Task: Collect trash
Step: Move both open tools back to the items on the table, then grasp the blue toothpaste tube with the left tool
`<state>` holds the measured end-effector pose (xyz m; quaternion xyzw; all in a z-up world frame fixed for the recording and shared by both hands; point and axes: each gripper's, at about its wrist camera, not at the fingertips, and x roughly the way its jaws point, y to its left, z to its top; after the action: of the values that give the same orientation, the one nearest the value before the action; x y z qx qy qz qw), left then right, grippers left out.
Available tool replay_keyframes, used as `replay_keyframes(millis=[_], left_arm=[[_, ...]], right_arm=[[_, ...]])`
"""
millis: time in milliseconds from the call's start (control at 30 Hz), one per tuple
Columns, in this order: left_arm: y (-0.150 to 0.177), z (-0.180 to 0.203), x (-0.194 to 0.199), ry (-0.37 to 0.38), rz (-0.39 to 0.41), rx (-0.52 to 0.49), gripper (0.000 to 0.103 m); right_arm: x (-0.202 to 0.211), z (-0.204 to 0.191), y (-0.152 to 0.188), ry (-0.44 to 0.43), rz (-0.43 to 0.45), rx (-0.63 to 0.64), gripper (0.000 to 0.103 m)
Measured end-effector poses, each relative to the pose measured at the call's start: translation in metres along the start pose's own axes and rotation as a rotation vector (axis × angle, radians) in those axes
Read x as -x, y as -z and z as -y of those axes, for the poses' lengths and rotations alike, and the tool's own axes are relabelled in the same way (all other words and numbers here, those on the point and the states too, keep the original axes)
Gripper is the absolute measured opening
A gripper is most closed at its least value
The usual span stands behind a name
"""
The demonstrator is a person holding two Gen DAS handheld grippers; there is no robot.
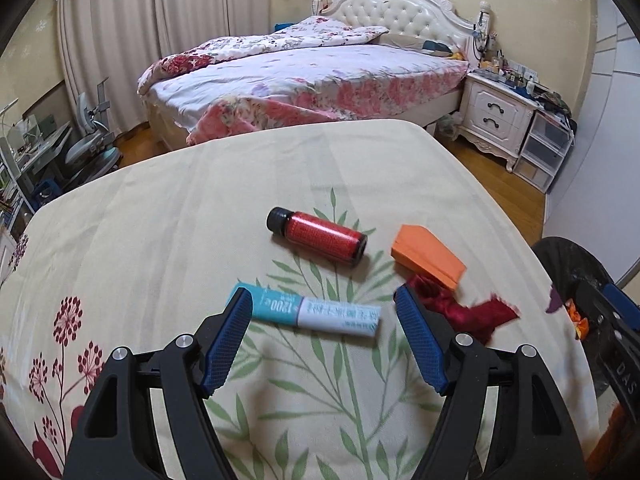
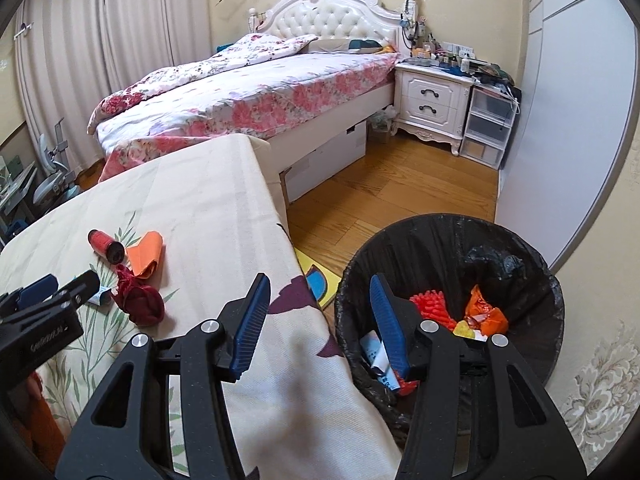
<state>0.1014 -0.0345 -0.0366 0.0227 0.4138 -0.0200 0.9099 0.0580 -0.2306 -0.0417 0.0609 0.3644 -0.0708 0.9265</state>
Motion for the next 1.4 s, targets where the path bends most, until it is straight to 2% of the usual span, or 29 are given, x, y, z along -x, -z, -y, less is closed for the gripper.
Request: replay_keyframes(millis=[167, 300, 567, 833, 1067, 1100, 1133, 1300, 1400], left_arm=[[-0.001, -0.003, -0.019, -0.045, -0.063, -0.01, 0.072], [0.005, -0.012, -0.021, -0.04, -0.1, 0.005, 0.073], [0.022, -0.028, -0.005, -0.008, -0.104, 0.014, 0.072], [0.031, -0.049, 0.003, -0.013, -0.095, 0.026, 0.066], [0.021, -0.045, 0.0, 0.002, -0.07, -0.007, 0.064], [0.02, -0.044, -0.004, 0.009, -0.076, -0.013, 0.058], [0.019, -0.044, -0.006, 0.019, -0.085, -0.015, 0.056], [0.02, -0.042, -0.004, 0.024, -0.061, -0.056, 0.026], [0.024, -0.043, -0.001, 0.019, -0.05, -0.073, 0.019]], right_arm=[[-0.005, -0.003, -0.001, -0.007, -0.009, 0.005, 0.051], [-0.007, -0.004, -0.002, -0.011, -0.015, 0.007, 0.051], [-0.004, -0.01, 0.002, -0.027, -0.021, 0.022, 0.051], [0.001, -0.024, 0.007, -0.044, -0.024, 0.049, 0.051], [0.004, -0.036, 0.009, -0.058, -0.026, 0.071, 0.051], [0.005, -0.038, 0.008, -0.062, -0.024, 0.074, 0.051], [0.006, -0.041, 0.008, -0.065, -0.022, 0.079, 0.051], [0.008, -0.056, 0.006, -0.089, -0.018, 0.106, 0.051], [0.01, -0.065, 0.006, -0.103, -0.016, 0.122, 0.051]])
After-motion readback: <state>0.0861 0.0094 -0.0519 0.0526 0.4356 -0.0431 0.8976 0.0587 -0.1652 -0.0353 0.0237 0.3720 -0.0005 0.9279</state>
